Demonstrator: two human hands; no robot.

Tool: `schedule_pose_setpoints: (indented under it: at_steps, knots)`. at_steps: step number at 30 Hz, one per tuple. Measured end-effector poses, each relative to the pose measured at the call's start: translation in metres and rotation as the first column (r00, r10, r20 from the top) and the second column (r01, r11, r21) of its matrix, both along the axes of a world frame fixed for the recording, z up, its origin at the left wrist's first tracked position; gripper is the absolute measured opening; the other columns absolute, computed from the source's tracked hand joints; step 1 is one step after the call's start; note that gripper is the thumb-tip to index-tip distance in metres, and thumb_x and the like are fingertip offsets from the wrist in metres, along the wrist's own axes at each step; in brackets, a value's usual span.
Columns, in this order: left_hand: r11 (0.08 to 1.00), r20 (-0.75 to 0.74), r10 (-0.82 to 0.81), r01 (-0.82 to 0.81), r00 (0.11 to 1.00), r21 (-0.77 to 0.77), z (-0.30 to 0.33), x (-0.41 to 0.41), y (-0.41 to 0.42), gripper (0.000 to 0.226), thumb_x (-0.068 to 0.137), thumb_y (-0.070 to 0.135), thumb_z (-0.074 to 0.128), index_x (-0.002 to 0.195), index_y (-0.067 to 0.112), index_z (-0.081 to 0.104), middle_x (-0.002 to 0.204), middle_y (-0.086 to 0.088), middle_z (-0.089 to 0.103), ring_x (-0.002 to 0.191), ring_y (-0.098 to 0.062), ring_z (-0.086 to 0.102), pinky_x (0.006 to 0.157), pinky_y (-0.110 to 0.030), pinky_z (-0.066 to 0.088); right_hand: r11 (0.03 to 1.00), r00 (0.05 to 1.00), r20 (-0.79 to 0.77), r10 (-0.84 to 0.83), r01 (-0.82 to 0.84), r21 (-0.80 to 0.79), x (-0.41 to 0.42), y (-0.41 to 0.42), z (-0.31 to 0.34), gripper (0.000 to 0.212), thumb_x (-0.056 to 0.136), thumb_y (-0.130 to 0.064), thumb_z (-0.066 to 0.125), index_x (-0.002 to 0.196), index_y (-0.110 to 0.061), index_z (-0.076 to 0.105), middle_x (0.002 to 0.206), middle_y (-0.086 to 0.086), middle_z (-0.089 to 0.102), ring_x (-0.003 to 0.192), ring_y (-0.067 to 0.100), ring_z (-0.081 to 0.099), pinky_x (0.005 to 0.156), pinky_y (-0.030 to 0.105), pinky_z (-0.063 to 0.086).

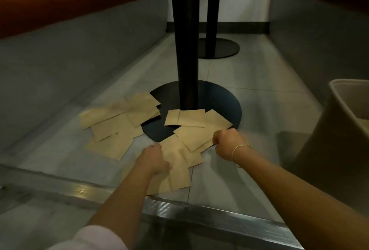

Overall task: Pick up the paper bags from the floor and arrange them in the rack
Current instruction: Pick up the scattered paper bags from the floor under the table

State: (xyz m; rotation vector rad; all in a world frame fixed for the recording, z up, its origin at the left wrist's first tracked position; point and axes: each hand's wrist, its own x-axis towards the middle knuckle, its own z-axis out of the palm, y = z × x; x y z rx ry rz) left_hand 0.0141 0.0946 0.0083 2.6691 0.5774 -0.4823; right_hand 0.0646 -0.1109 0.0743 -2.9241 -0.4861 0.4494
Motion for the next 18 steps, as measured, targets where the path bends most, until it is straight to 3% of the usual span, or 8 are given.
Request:
schedule_pose_setpoints:
  at_steps: [4,11,15,18]
  knots:
    - [0.982,-0.047,-0.139,0.143,0.989,0.120,-0.028,0.003,0.000,0.084,0.070,0.053,0.072,0.132,0.013,0.033,0.135,-0.009,0.040,0.124,-0.027,0.038,0.099,-0.037,0.039,0.999,0.999,-0.033,0.037,-0.037,-0.016,0.011,0.013,-0.041,0.030,0.092,-0.014,0.049,0.122,-0.010,0.055,0.119,0.013,0.056,0.112,0.027,0.050,0.094,0.035,0.047]
    - [0.978,0.037,-0.138,0.130,0.990,0.165,-0.038,0.015,0.005,0.102,0.056,0.062,0.078,0.137,0.020,0.032,0.133,-0.006,0.037,0.124,-0.025,0.028,0.104,-0.035,0.031,0.997,0.997,0.040,0.072,-0.071,-0.027,0.023,0.037,-0.076,0.048,0.091,-0.036,0.053,0.133,-0.015,0.040,0.130,0.008,0.046,0.121,0.025,0.037,0.099,0.033,0.038]
    - [0.977,0.112,-0.181,0.166,0.977,0.131,-0.038,0.016,0.005,0.097,0.056,0.057,0.081,0.137,0.031,0.034,0.131,-0.004,0.035,0.122,-0.025,0.030,0.103,-0.035,0.032,0.991,0.990,0.043,0.133,-0.132,-0.026,0.028,0.051,-0.088,0.054,0.089,-0.039,0.055,0.135,-0.018,0.036,0.135,0.005,0.042,0.123,0.024,0.037,0.102,0.036,0.037]
    - [0.972,0.080,-0.194,0.181,0.978,0.151,-0.038,0.019,0.005,0.085,0.057,0.057,0.080,0.129,0.032,0.043,0.128,-0.003,0.037,0.121,-0.025,0.032,0.103,-0.036,0.030,0.988,0.988,0.033,0.151,-0.150,-0.044,0.031,0.056,-0.097,0.053,0.091,-0.039,0.052,0.137,-0.020,0.036,0.138,0.004,0.041,0.125,0.024,0.037,0.103,0.037,0.036]
